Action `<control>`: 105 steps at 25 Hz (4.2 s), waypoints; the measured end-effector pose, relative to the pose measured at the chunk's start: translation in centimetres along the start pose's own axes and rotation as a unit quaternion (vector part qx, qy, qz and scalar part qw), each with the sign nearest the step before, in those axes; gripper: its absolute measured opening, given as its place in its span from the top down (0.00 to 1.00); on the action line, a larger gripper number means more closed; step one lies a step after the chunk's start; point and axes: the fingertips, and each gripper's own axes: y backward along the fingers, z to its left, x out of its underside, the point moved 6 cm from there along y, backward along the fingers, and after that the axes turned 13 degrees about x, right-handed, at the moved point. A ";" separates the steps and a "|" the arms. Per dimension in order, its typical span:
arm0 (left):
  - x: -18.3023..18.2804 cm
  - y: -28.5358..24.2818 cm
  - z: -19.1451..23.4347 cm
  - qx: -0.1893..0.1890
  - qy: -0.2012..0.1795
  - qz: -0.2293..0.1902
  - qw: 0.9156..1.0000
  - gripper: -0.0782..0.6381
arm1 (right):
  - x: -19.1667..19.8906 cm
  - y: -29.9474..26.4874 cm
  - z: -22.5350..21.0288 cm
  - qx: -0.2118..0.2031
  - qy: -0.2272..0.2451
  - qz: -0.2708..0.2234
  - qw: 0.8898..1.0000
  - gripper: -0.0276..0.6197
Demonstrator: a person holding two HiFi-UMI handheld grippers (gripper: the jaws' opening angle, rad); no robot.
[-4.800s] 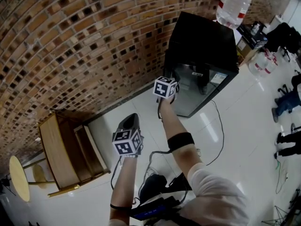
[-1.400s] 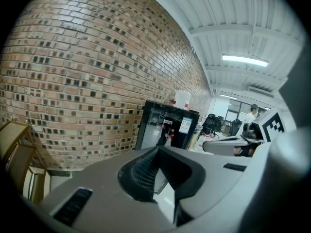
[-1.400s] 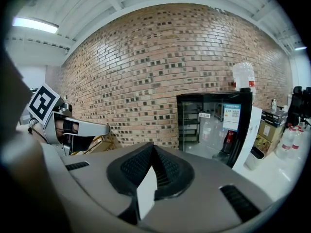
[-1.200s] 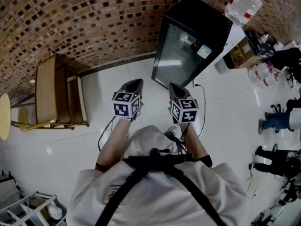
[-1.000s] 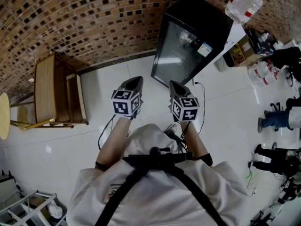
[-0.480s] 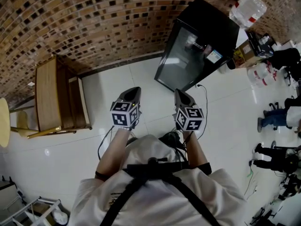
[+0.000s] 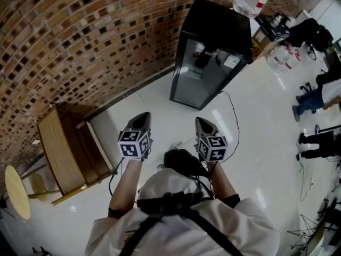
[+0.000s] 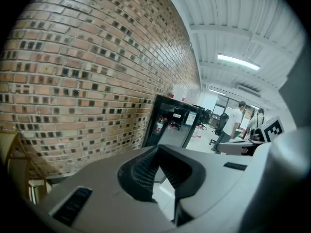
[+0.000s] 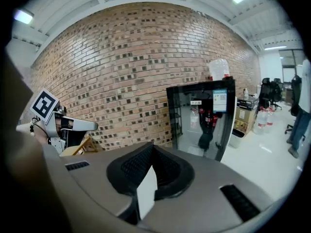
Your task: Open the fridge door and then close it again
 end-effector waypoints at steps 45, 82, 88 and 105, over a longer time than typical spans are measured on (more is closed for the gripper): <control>-8.6 -17.1 4.4 0.216 -0.115 0.067 0.967 0.89 | 13.4 -8.7 -0.3 0.217 -0.320 0.041 0.921 0.95; -13.3 -16.4 6.8 0.211 -0.130 0.046 0.968 0.89 | 7.6 -11.7 2.6 0.192 -0.301 0.010 0.934 0.95; -13.5 -16.6 7.2 0.214 -0.132 0.051 0.967 0.89 | 6.7 -11.7 2.8 0.191 -0.295 0.003 0.936 0.95; -16.4 -22.5 9.3 0.217 -0.158 0.056 0.962 0.67 | 3.6 -13.6 2.0 0.194 -0.289 -0.014 0.938 0.95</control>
